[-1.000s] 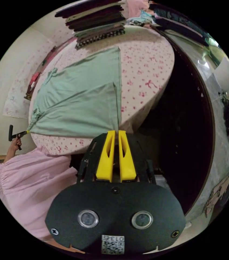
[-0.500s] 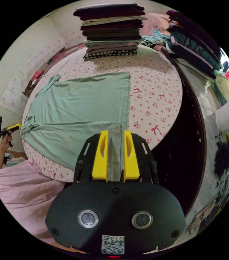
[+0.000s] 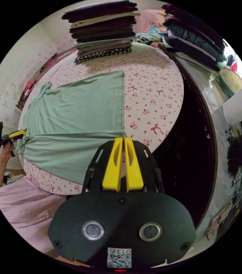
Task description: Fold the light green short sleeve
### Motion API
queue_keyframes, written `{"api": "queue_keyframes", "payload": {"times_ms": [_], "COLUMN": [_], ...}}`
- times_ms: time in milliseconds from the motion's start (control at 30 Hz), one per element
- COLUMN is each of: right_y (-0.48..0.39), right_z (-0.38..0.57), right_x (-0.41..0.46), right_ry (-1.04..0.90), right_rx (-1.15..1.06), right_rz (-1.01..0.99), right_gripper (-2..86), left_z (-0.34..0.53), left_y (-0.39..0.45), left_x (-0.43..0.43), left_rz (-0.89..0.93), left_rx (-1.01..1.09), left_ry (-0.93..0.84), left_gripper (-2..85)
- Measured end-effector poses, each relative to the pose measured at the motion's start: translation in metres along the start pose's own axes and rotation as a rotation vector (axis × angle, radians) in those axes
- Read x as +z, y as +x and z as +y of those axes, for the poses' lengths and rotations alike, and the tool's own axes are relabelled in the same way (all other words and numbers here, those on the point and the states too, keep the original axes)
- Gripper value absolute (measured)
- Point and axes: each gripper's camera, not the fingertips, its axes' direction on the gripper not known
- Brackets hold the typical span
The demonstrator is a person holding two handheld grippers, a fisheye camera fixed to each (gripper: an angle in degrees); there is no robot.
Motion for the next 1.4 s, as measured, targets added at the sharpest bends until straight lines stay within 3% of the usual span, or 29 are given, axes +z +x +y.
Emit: {"api": "queue_keyframes", "payload": {"times_ms": [200, 433, 500, 633, 867, 967, 1100, 1167, 1267, 1400], "right_y": [-0.013, -0.148, -0.192, -0.292, -0.433, -0.46, -0.46, -0.439, -0.368, -0.324], "right_z": [0.01, 0.007, 0.002, -0.007, 0.005, 0.007, -0.018, -0.045, -0.103, -0.128], "right_x": [-0.024, 0.011, 0.027, 0.048, 0.101, 0.128, 0.148, 0.146, 0.162, 0.173], "right_ry": [0.11, 0.08, 0.036, 0.009, -0.006, -0.041, -0.077, -0.07, -0.101, -0.086], "right_rx": [0.004, -0.417, -0.55, -0.834, -1.287, -1.37, -1.298, -1.154, -0.749, -0.567], "right_rz": [0.04, -0.287, -0.35, -0.401, -0.296, -0.217, -0.204, -0.282, -0.346, -0.359], "right_gripper": [6.0, 4.0, 4.8, 6.8, 8.8, 7.7, 2.5, 1.9, 1.7, 3.0], "left_z": [0.041, 0.096, 0.107, 0.121, 0.119, 0.116, 0.115, 0.117, 0.124, 0.133], "left_y": [-0.012, -0.01, -0.018, -0.032, 0.011, 0.016, 0.002, -0.004, -0.01, -0.021], "left_x": [-0.045, -0.05, -0.038, -0.056, -0.043, -0.026, -0.019, -0.017, -0.015, -0.019], "left_rz": [-0.068, -0.128, -0.153, -0.179, -0.194, -0.218, -0.166, -0.135, -0.137, -0.135], "left_rx": [-0.113, -0.205, -0.244, -0.353, -0.141, -0.115, -0.13, -0.129, -0.144, -0.223], "left_ry": [0.103, 0.063, -0.019, 0.069, 0.073, 0.038, 0.054, 0.061, 0.068, 0.082], "left_gripper": [6.6, 5.9, 5.1, 4.6, 4.3, 4.2, 4.2, 4.3, 4.3, 3.4]}}
